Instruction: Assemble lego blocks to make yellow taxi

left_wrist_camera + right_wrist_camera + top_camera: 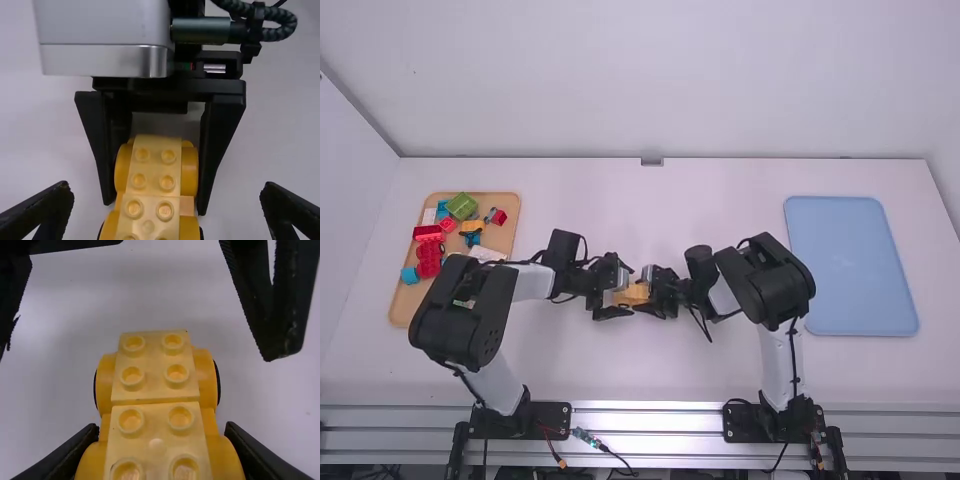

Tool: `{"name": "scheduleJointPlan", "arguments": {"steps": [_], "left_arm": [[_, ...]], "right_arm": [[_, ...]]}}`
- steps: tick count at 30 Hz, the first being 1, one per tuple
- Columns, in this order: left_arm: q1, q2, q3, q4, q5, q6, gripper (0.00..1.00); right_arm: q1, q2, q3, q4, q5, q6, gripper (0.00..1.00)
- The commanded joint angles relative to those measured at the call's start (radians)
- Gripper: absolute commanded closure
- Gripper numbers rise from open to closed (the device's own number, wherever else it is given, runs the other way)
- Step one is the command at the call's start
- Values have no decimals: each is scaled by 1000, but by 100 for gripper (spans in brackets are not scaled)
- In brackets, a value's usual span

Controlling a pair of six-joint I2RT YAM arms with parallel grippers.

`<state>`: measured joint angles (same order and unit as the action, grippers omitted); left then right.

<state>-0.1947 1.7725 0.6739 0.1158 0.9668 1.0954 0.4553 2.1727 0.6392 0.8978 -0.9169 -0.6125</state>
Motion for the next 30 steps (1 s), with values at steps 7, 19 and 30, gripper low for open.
{"name": "scheduleJointPlan", "arguments": {"steps": [7, 19, 30], "left_arm": [[-8, -21, -11, -10, -6, -7, 47], [-8, -21, -11, -3, 23, -7, 65], [32, -74, -11, -45, 41, -6, 82]], "right_arm": [[4, 2, 25, -130, 28, -46, 69], [4, 2, 65, -225, 28, -76, 74], [4, 2, 30, -163, 50, -66, 75]]}}
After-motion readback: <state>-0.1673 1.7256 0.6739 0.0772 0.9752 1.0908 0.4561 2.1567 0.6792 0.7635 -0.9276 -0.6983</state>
